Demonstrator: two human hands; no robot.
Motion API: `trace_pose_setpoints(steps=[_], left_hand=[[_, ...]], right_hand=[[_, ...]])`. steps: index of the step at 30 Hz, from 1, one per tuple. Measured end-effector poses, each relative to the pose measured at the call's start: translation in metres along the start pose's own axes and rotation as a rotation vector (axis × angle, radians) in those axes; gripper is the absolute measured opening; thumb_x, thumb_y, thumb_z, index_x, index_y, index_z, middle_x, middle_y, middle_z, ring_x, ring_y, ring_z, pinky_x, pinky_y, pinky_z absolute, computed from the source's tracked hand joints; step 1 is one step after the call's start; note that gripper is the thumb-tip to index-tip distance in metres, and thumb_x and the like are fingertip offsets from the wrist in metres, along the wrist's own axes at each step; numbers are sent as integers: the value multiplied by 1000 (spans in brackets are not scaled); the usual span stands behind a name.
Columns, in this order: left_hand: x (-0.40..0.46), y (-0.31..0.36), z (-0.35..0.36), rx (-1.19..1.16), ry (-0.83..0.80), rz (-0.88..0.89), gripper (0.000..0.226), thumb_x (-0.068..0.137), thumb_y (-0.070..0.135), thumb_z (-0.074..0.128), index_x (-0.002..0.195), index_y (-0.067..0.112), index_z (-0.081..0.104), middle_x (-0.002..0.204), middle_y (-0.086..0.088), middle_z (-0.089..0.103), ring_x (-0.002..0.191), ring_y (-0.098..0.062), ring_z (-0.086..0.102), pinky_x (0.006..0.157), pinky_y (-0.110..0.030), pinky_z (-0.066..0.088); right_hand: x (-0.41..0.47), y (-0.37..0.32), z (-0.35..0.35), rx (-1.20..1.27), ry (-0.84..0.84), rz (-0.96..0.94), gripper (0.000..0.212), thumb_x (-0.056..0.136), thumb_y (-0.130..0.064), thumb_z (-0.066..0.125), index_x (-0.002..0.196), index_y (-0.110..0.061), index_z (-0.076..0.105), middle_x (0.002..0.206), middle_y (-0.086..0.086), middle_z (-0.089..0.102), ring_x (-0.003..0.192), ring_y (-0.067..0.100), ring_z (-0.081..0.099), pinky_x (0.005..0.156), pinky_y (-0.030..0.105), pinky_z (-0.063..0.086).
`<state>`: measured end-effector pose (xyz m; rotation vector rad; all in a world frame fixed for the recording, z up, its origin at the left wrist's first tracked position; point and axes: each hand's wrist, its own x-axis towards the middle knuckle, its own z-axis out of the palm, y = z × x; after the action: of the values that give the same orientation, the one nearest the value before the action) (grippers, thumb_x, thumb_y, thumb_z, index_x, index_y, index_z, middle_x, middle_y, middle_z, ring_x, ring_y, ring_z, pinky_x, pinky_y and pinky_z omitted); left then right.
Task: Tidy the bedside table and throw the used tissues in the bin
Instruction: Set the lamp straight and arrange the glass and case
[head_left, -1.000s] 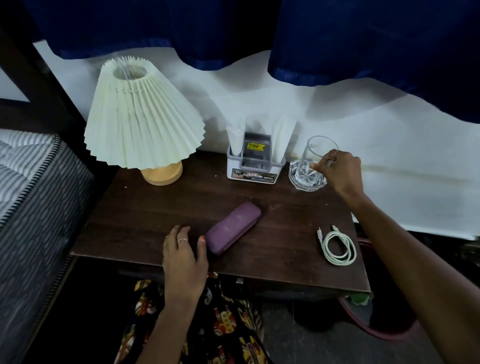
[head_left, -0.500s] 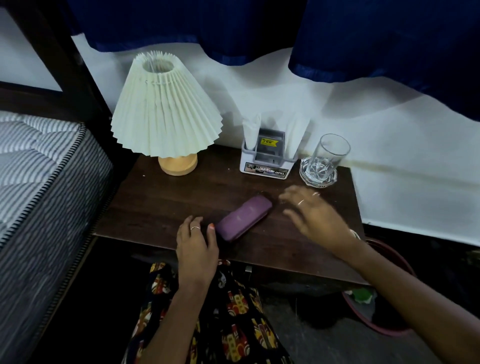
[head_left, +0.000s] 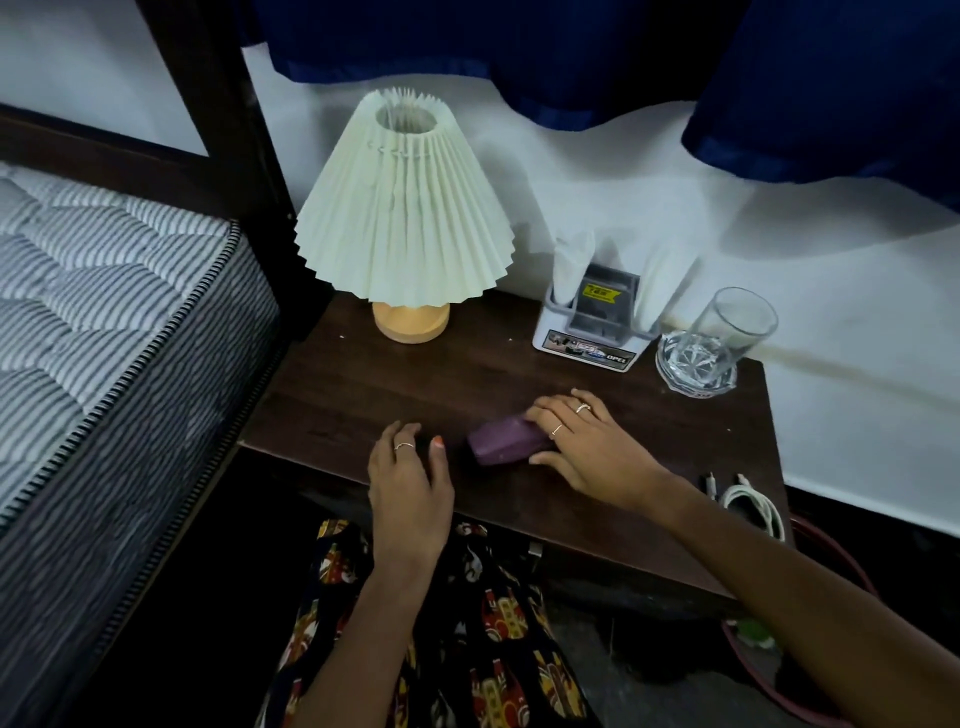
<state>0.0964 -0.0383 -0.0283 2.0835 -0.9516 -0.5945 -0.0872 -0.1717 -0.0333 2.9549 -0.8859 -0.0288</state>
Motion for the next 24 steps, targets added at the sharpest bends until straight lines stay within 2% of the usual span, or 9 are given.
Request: trace_pose_setpoints(steps=[3,6,10,13,16,18,21,24], left_hand=[[5,-4,-3,-19,11,-10,40,97,29,43,131,6,48,143,-10,38,136,-23,30,111,-42,32],[7,-5,-3,-31,17,-7,39,97,29,42,130,7,48,142,-9,39,135,-22,31,111,-41,33],[7,-2,-1,-46,12,-2,39,98,30,41,130,10,48,142,-6,38,135,-20,31,110,-43,34],[8,1,0,-44,-1,-4,39,98,31,41,130,10,47,142,-5,37,135,-20,30,111,-43,33],[9,2,2,-32,-9,-13,40,98,32,39,131,10,47,144,-5,36,137,-19,28,112,-41,31],[9,3,4,-27,-14,-12,40,98,33,39,131,11,47,144,-5,35,137,-19,27,112,-42,31],[9,3,7,-23,-26,-14,40,98,33,39,131,12,46,144,-4,36,137,-19,27,111,-43,33],[8,6,10,-8,-41,1,40,98,34,40,131,13,46,144,-3,35,136,-19,28,110,-41,33]], right_hand=[[19,3,-11,157,-40,51,56,93,-53,29,132,-17,44,128,4,56,119,24,52,109,40,30],[42,10,-17,376,-54,165,48,96,-47,38,133,-17,46,128,5,57,116,26,53,103,41,40],[63,16,-18,529,9,280,42,97,-41,40,129,-18,53,128,5,58,120,21,53,102,39,42],[65,16,-15,570,0,327,49,94,-45,47,132,-16,50,130,7,55,123,22,50,104,32,37],[57,14,-10,563,-52,361,77,78,-60,60,140,-21,39,143,4,43,135,20,37,108,28,27],[54,14,-9,524,-64,362,88,72,-59,68,144,-22,33,146,3,39,136,20,34,110,29,26],[58,15,-4,497,-21,344,80,77,-46,70,144,-22,33,144,4,43,134,22,39,111,31,29],[70,14,-4,509,-33,328,77,79,-42,69,145,-24,33,144,6,44,133,23,39,113,34,31]])
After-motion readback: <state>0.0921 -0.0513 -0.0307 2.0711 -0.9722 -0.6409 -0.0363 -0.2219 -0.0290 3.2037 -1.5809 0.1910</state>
